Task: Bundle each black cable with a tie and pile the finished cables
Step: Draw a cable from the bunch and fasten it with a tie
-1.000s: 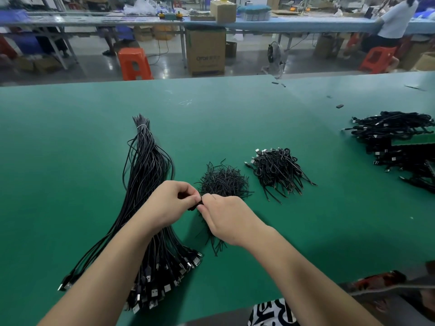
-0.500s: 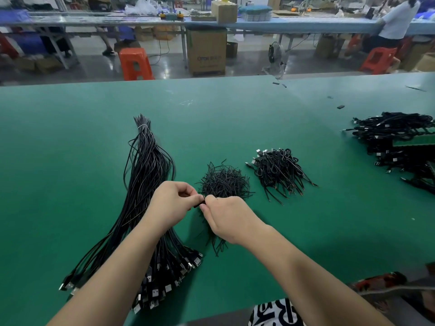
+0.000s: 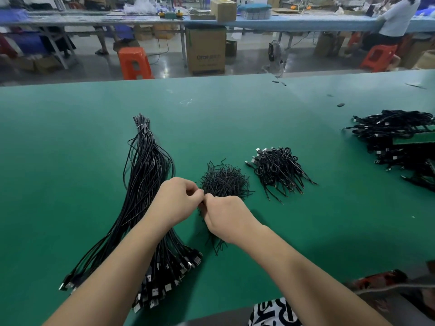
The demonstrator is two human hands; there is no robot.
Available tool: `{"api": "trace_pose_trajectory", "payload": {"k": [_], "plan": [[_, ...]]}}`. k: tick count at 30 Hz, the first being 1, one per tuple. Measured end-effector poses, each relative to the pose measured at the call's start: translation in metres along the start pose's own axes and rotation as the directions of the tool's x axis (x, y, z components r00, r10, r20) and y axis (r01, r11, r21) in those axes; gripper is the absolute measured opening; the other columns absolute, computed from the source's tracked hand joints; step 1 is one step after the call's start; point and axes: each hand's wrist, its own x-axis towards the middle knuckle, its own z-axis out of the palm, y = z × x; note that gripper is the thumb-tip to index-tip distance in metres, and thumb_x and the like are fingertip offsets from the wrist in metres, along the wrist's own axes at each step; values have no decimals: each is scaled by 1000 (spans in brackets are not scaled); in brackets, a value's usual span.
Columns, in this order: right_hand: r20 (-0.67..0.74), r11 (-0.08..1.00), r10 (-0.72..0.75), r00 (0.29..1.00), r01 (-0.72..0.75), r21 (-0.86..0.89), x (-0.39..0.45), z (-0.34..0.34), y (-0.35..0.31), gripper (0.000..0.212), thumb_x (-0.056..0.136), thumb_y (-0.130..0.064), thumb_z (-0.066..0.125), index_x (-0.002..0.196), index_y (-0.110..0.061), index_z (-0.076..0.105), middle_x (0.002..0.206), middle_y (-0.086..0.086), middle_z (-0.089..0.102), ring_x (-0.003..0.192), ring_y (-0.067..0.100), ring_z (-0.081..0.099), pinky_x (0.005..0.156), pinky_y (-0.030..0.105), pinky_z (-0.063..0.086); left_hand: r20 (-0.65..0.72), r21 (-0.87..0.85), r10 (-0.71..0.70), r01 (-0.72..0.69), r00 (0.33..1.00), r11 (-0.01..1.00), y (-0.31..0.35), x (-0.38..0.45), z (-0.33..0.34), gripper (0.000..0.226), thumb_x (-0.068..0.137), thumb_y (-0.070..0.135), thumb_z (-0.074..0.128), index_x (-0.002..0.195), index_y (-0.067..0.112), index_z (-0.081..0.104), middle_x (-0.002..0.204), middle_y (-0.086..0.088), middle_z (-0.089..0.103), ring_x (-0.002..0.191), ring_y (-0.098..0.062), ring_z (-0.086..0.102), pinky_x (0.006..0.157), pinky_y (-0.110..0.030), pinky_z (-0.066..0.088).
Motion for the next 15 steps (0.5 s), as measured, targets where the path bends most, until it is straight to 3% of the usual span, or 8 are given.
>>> {"api": "trace_pose_trajectory", "payload": {"k": [4,7,10,12,13,14,15], "plan": [[-50,998,23,998,-26,-51,-2,0,-2,15,97,-22,54,86,-12,56,64,5,66,49,30,63,47,29,26,17,49,-4,3,1000,999,3,2,-1,13,87,22,64,79,23,74,82,6,74,64,-7,62,57,-21,48],[-123,990,41,992,-57,-129,-4,2,-1,24,85,-26,73,72,-17,56,50,-4,57,34,19,54,42,22,20,7,92,28,-29,1000,995,4,0,-1,10,89,20,66,84,20,74,89,6,73,64,-7,62,58,-20,48],[-151,993,80,985,-92,-73,-4,8,-2,21,89,-26,69,77,-17,55,60,-1,62,43,24,59,47,26,23,-12,162,83,-80,996,984,5,0,2,8,89,17,65,87,16,73,92,3,71,85,-16,65,76,-29,52],[11,968,197,980,-196,156,1,7,-2,17,100,-29,51,88,-18,48,80,4,66,63,31,60,55,34,31,-26,192,143,-136,989,972,5,-1,6,7,89,15,63,87,13,69,96,1,65,90,-19,62,79,-31,49],[139,899,250,958,-283,333,3,5,1,15,100,-29,48,89,-18,47,83,4,65,68,30,58,58,37,37,-32,193,179,-170,983,966,4,-1,8,7,90,14,62,88,12,68,98,0,62,93,-21,61,81,-32,48],[279,749,269,922,-382,541,5,1,4,11,99,-25,49,90,-18,50,81,3,65,69,26,60,61,38,45,-43,187,221,-210,974,960,2,-2,10,6,91,13,62,90,10,67,100,-2,60,96,-23,61,84,-35,49],[389,506,243,888,-459,731,6,-5,8,7,97,-17,51,90,-19,55,78,1,65,68,22,64,67,39,53,-60,177,267,-253,962,951,0,-3,12,6,91,12,63,91,7,66,103,-3,60,102,-24,61,87,-37,49]]}}
